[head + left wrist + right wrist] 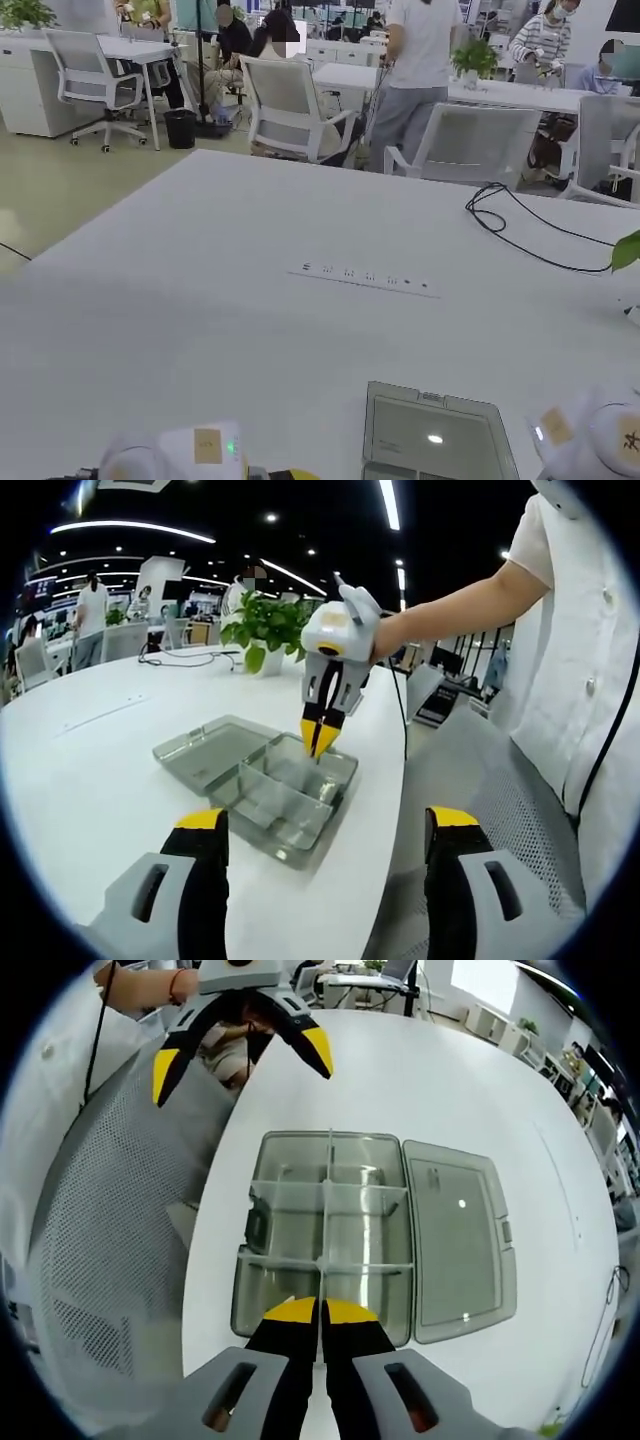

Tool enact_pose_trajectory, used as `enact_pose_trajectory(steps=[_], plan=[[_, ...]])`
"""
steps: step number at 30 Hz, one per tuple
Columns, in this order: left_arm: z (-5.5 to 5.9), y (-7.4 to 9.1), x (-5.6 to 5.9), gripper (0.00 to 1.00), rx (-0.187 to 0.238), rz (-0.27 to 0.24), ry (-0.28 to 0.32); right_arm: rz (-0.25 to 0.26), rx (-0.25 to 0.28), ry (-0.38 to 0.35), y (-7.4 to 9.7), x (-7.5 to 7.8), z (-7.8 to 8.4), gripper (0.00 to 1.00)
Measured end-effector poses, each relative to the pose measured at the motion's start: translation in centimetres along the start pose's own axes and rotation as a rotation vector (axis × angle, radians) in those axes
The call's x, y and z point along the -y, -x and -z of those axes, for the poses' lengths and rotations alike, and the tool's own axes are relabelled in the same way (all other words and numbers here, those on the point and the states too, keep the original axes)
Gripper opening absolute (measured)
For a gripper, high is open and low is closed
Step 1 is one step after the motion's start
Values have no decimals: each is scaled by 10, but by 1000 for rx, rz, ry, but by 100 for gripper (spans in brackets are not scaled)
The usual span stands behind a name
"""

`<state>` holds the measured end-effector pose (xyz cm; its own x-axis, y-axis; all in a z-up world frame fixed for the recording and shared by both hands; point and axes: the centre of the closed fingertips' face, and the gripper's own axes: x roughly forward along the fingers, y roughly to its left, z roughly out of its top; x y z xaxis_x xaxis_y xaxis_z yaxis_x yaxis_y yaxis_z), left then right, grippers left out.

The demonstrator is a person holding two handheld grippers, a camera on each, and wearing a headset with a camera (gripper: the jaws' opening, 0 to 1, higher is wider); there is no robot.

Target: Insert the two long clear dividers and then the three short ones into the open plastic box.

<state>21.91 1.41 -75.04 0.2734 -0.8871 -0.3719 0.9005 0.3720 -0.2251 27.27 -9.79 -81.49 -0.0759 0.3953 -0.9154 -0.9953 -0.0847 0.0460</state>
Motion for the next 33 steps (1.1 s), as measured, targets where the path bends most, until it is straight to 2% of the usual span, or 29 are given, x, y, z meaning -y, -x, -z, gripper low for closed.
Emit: enact_pose_trajectory(steps=[10, 20, 23, 33], plan=[[2, 1, 0, 81, -9, -4, 1, 11, -24, 19, -5, 0, 4, 3], [6, 2, 1, 83, -23, -8, 4, 35, -12, 8, -5, 0, 4, 3], [6, 3, 1, 84, -25, -11, 2, 44, -1, 4, -2, -1, 3, 4], [8, 10, -2, 84, -37, -23, 0, 95, 87, -65, 21, 0, -1, 11]])
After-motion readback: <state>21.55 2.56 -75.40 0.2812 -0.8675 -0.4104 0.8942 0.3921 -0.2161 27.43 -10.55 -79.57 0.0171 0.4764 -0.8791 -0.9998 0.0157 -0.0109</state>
